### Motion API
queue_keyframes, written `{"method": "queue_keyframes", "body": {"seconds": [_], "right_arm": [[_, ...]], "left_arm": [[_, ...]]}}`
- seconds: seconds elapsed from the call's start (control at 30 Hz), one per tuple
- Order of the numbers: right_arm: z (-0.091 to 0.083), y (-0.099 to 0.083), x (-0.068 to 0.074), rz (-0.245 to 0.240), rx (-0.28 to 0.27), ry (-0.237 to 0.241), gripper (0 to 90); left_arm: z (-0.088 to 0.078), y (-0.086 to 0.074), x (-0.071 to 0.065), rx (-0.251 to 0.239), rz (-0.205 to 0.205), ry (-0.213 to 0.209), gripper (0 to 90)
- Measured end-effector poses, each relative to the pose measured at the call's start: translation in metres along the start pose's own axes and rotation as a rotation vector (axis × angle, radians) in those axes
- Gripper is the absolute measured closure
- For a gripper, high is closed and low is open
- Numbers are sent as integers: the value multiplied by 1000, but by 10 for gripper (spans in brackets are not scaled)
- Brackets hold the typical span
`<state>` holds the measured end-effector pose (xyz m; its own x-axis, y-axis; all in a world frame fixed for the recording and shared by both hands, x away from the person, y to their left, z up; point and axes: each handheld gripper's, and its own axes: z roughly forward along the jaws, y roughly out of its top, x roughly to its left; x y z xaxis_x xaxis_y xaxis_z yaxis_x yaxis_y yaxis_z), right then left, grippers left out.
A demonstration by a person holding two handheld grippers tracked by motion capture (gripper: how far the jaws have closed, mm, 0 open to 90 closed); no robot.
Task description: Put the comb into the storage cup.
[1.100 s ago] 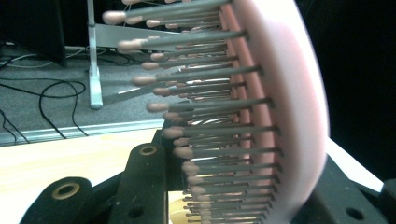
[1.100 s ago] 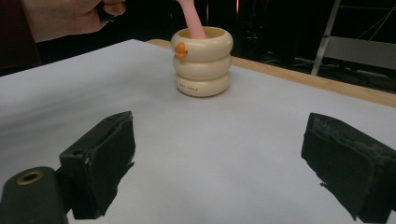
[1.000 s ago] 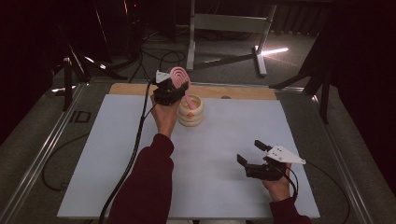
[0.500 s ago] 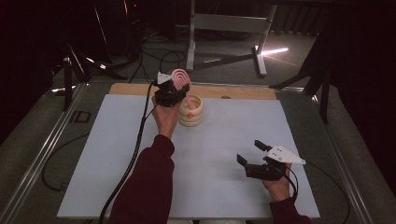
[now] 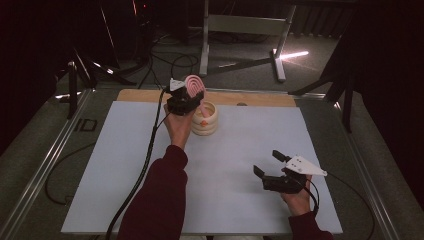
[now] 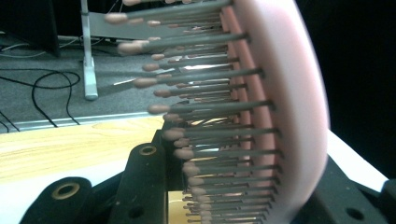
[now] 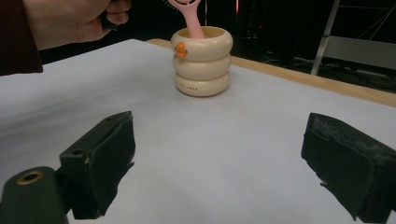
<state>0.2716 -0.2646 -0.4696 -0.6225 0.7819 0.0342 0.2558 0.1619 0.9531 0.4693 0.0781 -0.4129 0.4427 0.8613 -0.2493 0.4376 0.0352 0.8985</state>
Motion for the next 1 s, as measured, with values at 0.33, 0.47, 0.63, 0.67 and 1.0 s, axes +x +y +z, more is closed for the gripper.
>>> {"method": "queue_keyframes", "body": {"seconds": [0.33,0.47,0.63,0.67,1.0], "right_arm": [[0,0,0,2,0,-1,99],[0,0,0,0,0,0,99],[0,0,0,2,-2,2,99],[0,0,0,2,-2,2,99],[-1,0,-1,1,-5,-1,99]], "left_arm": [[2,-3,0,9,-2,1,635],[2,-3,0,10,-4,2,635],[3,-4,1,9,-8,10,635],[3,-4,1,9,-8,10,635],[7,-8,2,20,-12,26,635]]}}
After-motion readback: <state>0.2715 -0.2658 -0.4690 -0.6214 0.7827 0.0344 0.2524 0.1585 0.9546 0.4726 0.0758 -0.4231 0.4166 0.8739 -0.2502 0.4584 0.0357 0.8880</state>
